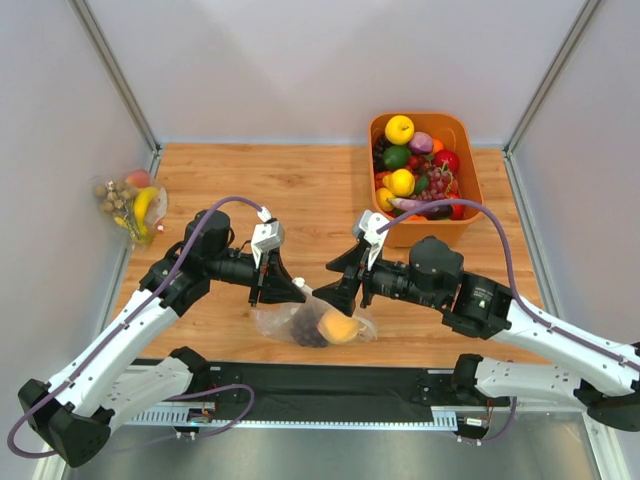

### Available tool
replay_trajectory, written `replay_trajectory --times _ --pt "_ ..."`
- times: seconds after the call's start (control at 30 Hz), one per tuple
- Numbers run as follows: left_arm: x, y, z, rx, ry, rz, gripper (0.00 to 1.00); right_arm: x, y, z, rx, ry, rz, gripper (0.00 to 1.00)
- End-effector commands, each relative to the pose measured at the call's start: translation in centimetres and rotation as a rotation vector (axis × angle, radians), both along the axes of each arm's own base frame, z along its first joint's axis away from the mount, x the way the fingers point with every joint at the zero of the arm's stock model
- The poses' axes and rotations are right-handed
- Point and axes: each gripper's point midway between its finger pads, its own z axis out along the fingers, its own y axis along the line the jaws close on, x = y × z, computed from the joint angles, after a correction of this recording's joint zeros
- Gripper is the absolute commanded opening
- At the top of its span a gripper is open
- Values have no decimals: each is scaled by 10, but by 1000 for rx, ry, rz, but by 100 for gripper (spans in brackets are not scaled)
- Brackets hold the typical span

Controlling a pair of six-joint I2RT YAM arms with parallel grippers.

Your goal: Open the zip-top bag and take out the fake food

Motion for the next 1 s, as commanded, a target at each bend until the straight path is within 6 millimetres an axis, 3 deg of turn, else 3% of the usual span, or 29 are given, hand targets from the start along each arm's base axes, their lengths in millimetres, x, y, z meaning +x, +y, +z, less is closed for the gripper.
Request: replay_trajectory --times 0.0,0.3,0.47,0.73,0.97 --pt "-7 -2 18 -56 -71 -59 0 8 7 18 5 -48 -10 65" --pt "-6 -3 16 -50 -66 -58 0 5 40 16 16 -16 75 50" --pt "-5 -4 16 -47 -63 -56 0 3 42 16 30 -21 88 41" --pt "-5 -4 14 -43 -60 -54 0 1 39 24 53 -39 95 37" --pt "-4 -5 13 -38 -55 -53 0 -2 40 21 54 -39 112 21"
